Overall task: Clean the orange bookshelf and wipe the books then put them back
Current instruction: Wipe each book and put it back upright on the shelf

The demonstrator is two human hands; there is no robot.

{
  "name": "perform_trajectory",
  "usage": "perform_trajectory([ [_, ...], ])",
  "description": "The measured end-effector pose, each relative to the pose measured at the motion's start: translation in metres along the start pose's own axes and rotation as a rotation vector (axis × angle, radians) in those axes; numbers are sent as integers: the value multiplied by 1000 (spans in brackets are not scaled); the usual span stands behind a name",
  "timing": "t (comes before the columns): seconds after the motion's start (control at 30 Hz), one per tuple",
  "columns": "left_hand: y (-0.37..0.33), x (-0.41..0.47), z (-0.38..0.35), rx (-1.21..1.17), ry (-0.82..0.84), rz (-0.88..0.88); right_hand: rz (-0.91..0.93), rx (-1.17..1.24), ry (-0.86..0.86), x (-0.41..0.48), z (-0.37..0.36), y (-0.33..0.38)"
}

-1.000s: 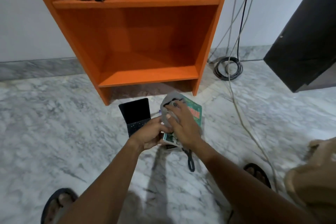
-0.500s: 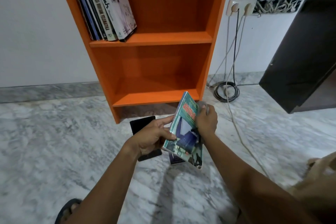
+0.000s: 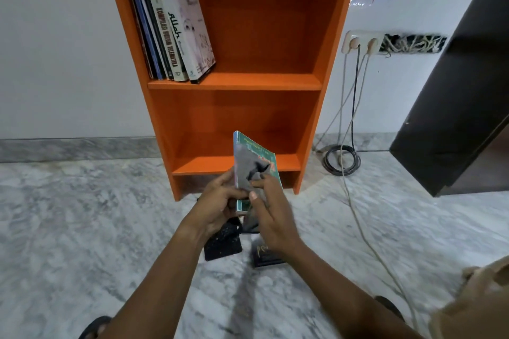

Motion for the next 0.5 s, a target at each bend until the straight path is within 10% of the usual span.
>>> perform_trajectory([
  [0.17, -6, 2, -6, -29, -20, -17, -358, 64, -113, -13, 37, -70],
  [0.3, -16, 6, -12, -82, 3, -47, -828, 772, -173, -39, 33, -116],
  [0.5, -19, 13, -14, -52, 14, -40, -557, 1378, -206, -7, 37, -65],
])
Point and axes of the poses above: each hand's wrist, its own x-axis towards the middle knuckle, its own z-axis out of the back of the hand, y = z × x, the point moved 8 cm from there along x, towards the middle knuckle, and after that the axes turned 10 degrees about y, right-handed, at the moved point
